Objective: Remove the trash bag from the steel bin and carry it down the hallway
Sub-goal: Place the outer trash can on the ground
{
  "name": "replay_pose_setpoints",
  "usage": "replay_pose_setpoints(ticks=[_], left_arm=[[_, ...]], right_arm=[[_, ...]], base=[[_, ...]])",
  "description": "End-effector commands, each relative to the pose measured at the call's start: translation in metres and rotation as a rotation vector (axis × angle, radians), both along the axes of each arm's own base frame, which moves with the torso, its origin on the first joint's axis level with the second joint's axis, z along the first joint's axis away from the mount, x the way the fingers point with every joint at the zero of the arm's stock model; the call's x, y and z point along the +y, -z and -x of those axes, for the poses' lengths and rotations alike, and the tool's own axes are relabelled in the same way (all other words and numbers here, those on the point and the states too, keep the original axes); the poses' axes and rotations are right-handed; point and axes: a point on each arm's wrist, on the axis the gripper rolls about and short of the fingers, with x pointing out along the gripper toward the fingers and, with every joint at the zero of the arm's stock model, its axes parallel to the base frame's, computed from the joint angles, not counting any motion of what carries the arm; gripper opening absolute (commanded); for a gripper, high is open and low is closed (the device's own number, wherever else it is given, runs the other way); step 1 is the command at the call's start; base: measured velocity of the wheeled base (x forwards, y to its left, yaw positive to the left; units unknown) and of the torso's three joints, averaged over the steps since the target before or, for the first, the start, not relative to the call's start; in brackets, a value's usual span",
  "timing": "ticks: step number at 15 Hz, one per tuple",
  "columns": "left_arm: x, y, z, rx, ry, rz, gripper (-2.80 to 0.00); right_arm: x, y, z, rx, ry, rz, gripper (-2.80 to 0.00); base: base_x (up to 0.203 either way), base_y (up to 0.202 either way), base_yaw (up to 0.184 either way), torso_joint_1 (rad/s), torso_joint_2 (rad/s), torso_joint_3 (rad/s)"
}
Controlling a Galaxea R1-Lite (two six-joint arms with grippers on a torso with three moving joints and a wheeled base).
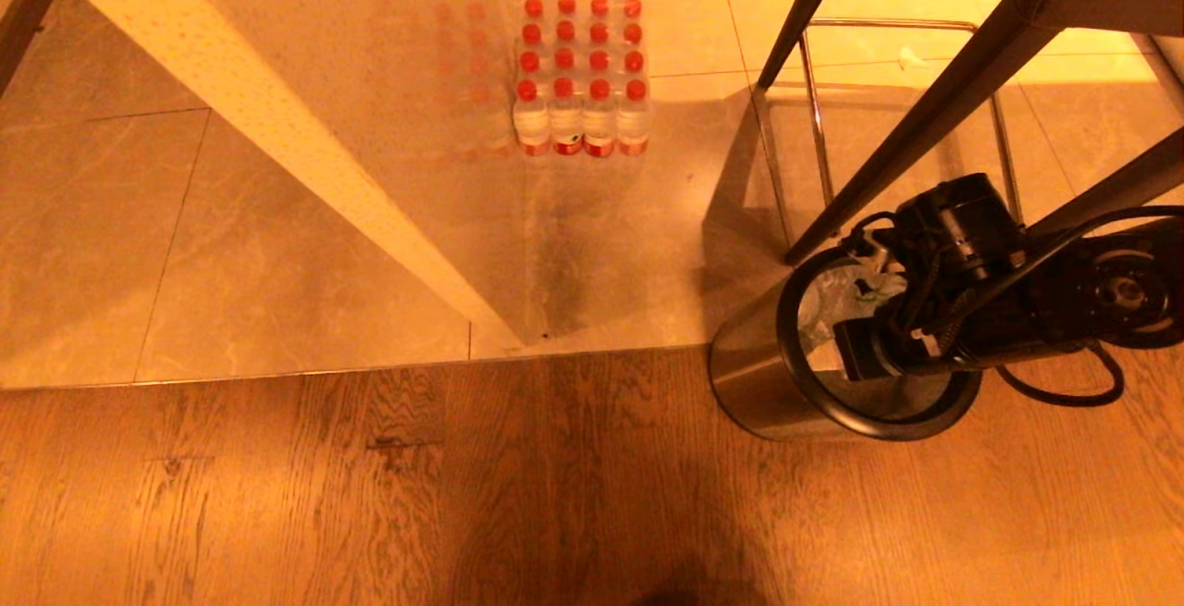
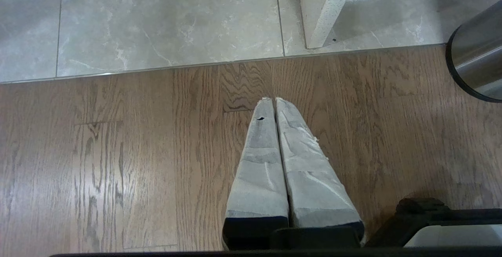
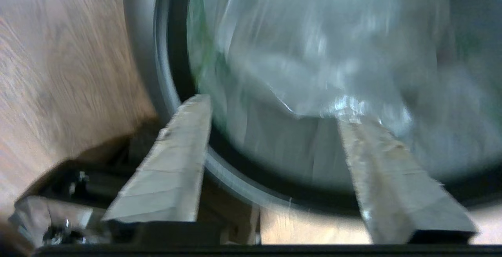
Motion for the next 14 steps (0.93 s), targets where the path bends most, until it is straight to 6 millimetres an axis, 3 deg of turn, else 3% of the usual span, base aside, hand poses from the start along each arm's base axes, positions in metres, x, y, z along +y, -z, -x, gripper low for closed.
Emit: replay_pose_setpoints(ticks=[1, 4, 7, 10, 14], left_arm=[[0.000, 0.000, 0.000, 0.001, 0.000, 0.000, -2.80], [0.000, 0.000, 0.000, -0.001, 0.000, 0.000, -2.80], [0.000, 0.000, 0.000, 0.000, -0.001, 0.000, -2.80], [0.000, 0.000, 0.000, 0.000, -0.002, 0.000, -2.80], [0.000, 0.000, 0.000, 0.000, -0.001, -0.001, -2.80]], right_arm=[[0.008, 0.009, -0.007, 0.008, -0.017, 0.002, 0.00], [0.011, -0.009, -0.003, -0.059, -0.051, -0.035, 0.00], [-0.014, -0.035, 0.005, -0.140, 0.013, -0.060, 0.00], [-0.020, -0.060, 0.016, -0.221, 0.015, -0.080, 0.00], [-0.009, -0.065, 0.039, -0.112, -0.025, -0.169, 0.00]], base=[[0.000, 0.000, 0.000, 0.000, 0.00, 0.000], [0.000, 0.000, 0.000, 0.000, 0.00, 0.000], [0.000, 0.000, 0.000, 0.000, 0.00, 0.000], [0.000, 0.000, 0.000, 0.000, 0.00, 0.000], [0.000, 0.000, 0.000, 0.000, 0.00, 0.000]])
